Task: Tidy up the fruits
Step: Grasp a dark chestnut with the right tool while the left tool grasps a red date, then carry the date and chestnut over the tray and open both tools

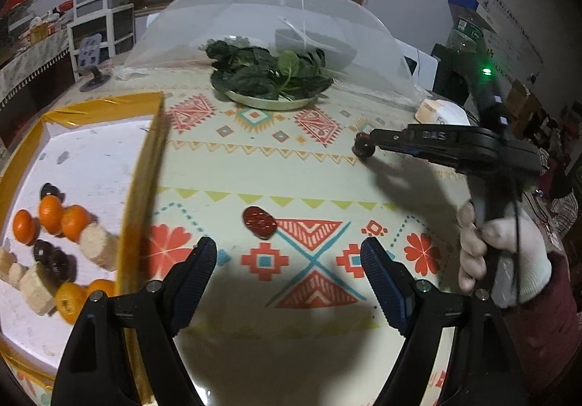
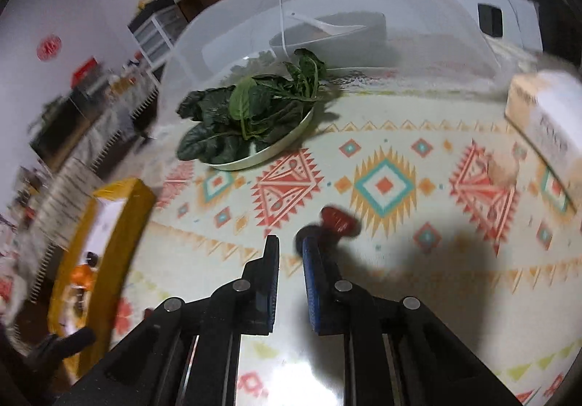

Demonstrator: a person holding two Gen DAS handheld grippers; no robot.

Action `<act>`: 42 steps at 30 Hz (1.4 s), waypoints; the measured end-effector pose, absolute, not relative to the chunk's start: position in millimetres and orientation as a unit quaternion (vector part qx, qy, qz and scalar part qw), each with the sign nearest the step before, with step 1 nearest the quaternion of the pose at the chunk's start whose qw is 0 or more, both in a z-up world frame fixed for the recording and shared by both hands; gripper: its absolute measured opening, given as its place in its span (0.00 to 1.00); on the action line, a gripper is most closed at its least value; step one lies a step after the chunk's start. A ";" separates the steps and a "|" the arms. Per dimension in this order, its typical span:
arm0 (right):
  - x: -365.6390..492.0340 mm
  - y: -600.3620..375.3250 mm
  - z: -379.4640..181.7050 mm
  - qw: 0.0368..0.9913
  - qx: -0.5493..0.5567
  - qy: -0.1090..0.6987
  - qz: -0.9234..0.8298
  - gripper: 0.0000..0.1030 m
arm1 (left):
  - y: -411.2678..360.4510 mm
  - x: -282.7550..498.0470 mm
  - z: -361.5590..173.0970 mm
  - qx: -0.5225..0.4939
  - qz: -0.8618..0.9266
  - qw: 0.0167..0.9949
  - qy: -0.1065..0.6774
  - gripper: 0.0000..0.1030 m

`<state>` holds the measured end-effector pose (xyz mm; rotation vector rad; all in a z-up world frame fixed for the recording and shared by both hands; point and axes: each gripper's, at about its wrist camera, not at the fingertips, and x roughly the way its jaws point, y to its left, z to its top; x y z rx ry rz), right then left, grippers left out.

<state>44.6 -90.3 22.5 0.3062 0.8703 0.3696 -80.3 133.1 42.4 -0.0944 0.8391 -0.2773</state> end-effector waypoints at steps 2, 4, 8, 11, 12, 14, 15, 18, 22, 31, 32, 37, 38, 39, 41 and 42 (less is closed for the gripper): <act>43.0 -89.1 20.0 0.878 0.145 0.419 0.180 0.14 | 130.0 -73.6 38.5 -0.050 -0.133 0.899 0.414 0.78; 45.0 -88.0 17.3 0.885 0.133 0.416 0.165 0.17 | 128.4 -70.3 35.9 -0.049 -0.129 0.898 0.417 0.78; 49.1 -87.7 15.4 0.893 0.113 0.407 0.152 0.49 | 126.4 -66.2 32.2 -0.046 -0.121 0.898 0.421 0.78; 56.0 -74.8 12.4 0.893 0.089 0.415 0.148 0.49 | 123.1 -60.7 29.8 -0.049 -0.120 0.896 0.424 0.78; 59.7 -67.1 9.6 0.893 0.070 0.423 0.137 0.49 | 121.9 -59.1 28.8 -0.051 -0.121 0.896 0.425 0.78; 66.5 -56.5 3.1 0.892 0.046 0.432 0.122 0.49 | 118.5 -56.9 27.0 -0.052 -0.124 0.895 0.426 0.78; 68.0 -54.0 3.1 0.895 0.040 0.430 0.113 0.48 | 116.9 -56.7 26.2 -0.051 -0.125 0.894 0.427 0.78; 66.6 -55.6 7.9 0.902 0.040 0.420 0.093 0.25 | 113.6 -56.8 25.8 -0.045 -0.133 0.895 0.423 0.78; 57.2 -70.0 10.6 0.896 0.071 0.426 0.099 0.25 | 115.4 -52.9 27.1 -0.046 -0.136 0.899 0.414 0.78; 28.8 -83.6 25.5 0.893 0.132 0.404 0.150 0.25 | 118.6 -20.3 12.2 -0.054 -0.119 0.891 0.435 0.54; 28.4 -82.9 26.4 0.893 0.133 0.401 0.153 0.25 | 117.9 -18.4 9.3 -0.053 -0.118 0.888 0.441 0.43; 28.6 -84.6 26.7 0.894 0.143 0.395 0.155 0.25 | 119.2 -18.6 3.6 -0.050 -0.108 0.891 0.438 0.18; 28.6 -85.5 26.6 0.894 0.143 0.395 0.154 0.25 | 120.2 -19.0 3.1 -0.052 -0.107 0.892 0.437 0.18; 28.5 -86.8 26.7 0.894 0.144 0.394 0.155 0.25 | 120.9 -20.2 3.6 -0.055 -0.108 0.892 0.436 0.18; 28.0 -87.6 28.4 0.894 0.147 0.391 0.159 0.25 | 123.3 -23.6 6.1 -0.062 -0.109 0.893 0.432 0.18; 26.9 -88.0 30.6 0.895 0.150 0.388 0.163 0.25 | 125.2 -26.5 8.9 -0.064 -0.110 0.894 0.429 0.18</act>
